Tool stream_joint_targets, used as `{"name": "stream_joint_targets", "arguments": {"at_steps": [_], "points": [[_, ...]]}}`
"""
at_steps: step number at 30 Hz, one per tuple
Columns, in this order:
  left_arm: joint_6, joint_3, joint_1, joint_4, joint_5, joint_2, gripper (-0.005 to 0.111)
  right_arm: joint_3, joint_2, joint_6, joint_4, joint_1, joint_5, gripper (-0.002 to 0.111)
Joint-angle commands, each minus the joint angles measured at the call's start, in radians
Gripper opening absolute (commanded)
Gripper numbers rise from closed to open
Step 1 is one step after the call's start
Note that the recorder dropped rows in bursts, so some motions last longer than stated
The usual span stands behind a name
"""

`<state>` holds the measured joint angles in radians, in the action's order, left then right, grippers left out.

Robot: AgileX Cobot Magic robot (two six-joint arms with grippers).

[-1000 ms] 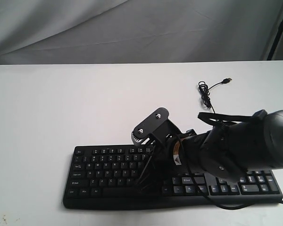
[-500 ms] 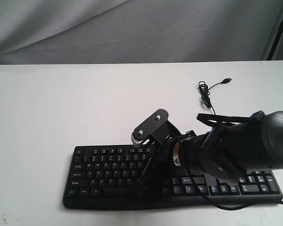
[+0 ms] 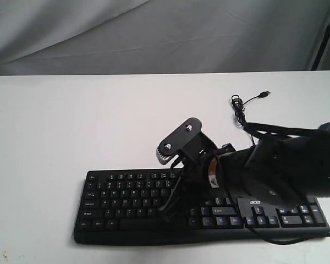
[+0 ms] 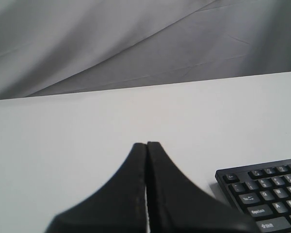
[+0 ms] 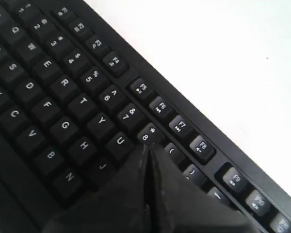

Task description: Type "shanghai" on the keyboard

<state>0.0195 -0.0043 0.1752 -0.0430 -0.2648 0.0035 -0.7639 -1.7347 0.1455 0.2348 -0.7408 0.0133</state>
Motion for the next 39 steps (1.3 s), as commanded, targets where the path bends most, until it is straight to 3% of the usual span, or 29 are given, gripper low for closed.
{"name": "stream_joint_targets", "arguments": {"at_steps": [1, 8, 17, 25, 28, 31, 33, 39], "points": [[0.003, 0.004, 0.004, -0.005, 0.006, -0.003, 0.000, 0.090, 0.153, -0.009, 0.033, -0.008, -0.005, 0.000], [0.003, 0.004, 0.004, -0.005, 0.006, -0.003, 0.000, 0.320, 0.403, 0.017, -0.005, -0.008, -0.028, 0.000], [0.003, 0.004, 0.004, -0.005, 0.006, -0.003, 0.000, 0.455, 0.617, 0.017, -0.001, -0.008, -0.028, 0.000], [0.003, 0.004, 0.004, -0.005, 0.006, -0.003, 0.000, 0.614, 1.066, 0.012, -0.030, -0.008, -0.024, 0.000], [0.003, 0.004, 0.004, -0.005, 0.006, -0.003, 0.000, 0.647, 1.288, 0.020, -0.168, 0.131, -0.029, 0.000], [0.003, 0.004, 0.004, -0.005, 0.006, -0.003, 0.000, 0.696, 1.462, 0.020, -0.167, 0.357, -0.021, 0.000], [0.003, 0.004, 0.004, -0.005, 0.006, -0.003, 0.000, 0.739, 1.544, 0.014, -0.167, 0.455, -0.013, 0.000], [0.003, 0.004, 0.004, -0.005, 0.006, -0.003, 0.000, 0.764, 1.645, 0.014, -0.167, 0.474, 0.080, 0.000]]}}
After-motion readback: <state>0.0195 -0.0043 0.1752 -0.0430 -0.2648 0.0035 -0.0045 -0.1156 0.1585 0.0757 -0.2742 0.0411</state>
